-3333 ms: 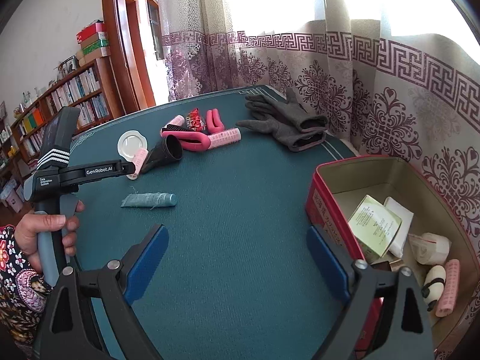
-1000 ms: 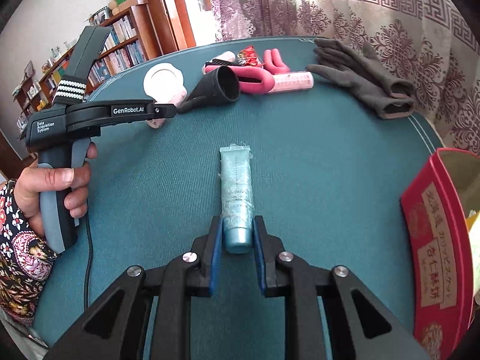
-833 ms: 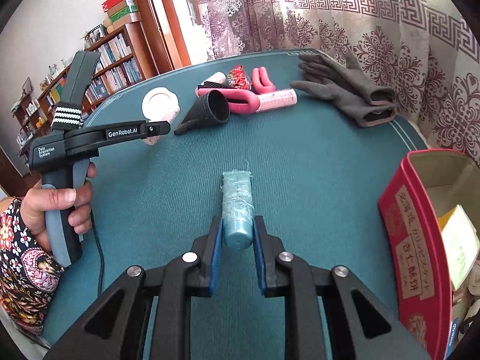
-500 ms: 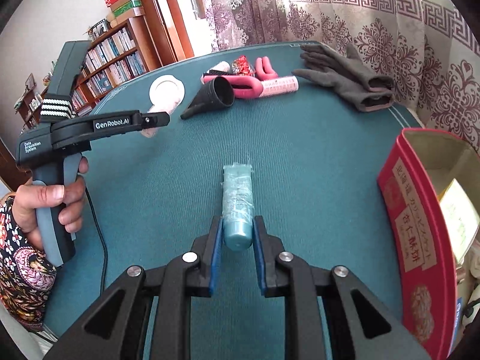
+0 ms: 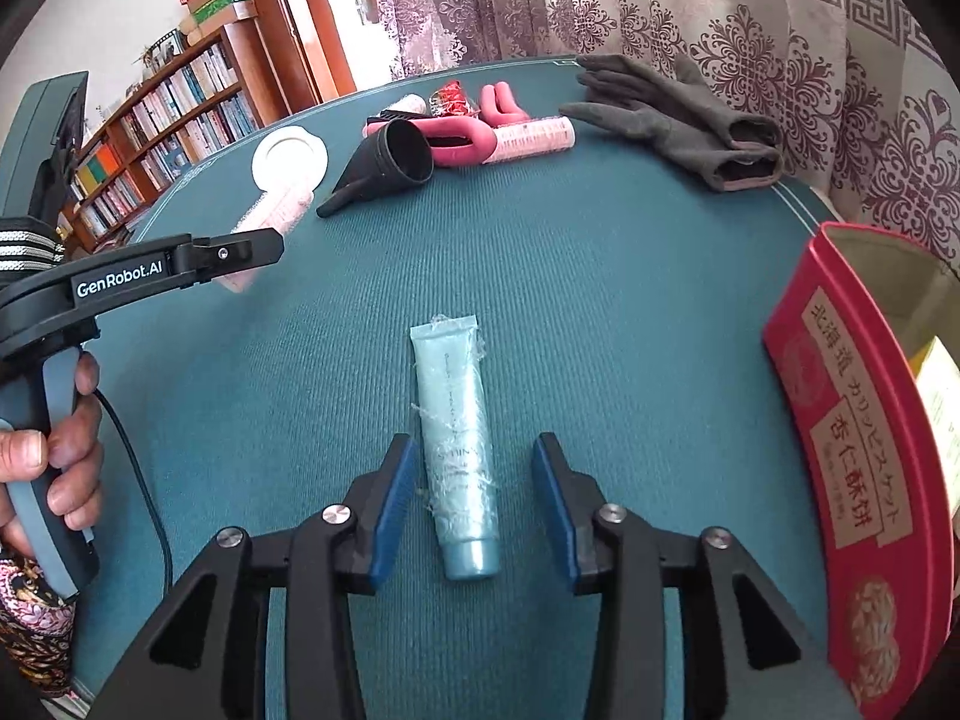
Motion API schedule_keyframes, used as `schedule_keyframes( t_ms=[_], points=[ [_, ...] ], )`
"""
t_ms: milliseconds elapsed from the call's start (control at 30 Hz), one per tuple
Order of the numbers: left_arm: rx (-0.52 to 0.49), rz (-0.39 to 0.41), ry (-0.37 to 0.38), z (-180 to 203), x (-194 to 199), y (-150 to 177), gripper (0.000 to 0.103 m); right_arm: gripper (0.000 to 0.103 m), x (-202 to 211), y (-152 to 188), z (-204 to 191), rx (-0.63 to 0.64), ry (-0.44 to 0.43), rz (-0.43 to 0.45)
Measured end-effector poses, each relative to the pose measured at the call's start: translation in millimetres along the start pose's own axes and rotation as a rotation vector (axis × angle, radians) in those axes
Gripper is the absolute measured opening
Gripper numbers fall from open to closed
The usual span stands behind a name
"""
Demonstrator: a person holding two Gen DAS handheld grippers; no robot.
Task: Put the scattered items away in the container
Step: 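Carry the roller and tube into the red tin and open both tools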
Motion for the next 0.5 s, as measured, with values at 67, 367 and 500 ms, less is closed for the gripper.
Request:
schedule_keyframes(
  t_ms=[67,367,500],
  points=[
    [-0.003,0.002,0.003,1.4,1.4,0.2,0.027,0.044,-6.4,-4.1,-2.0,0.031,0.027,-0.003],
    [-0.012,0.011,0.012,6.1,9.8,1.1,0.027,0.026,5.1,-2.4,-13.4,0.062,0.041,0.017],
    [-0.024,0.017,0.018,12.7,14.4,0.2,0.027,0.026,39.8,-8.6,-12.2,0.041,0.035,0.104]
  ],
)
Point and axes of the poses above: each gripper's, at about its wrist camera, not at the fingertips, and x roughly against the way its jaws point, z to its right, y to its underside, the point moved 6 cm from there along -x, roughly the way its jaws point, and after that the axes turned 14 degrees about -y, right-handed, at the moved point
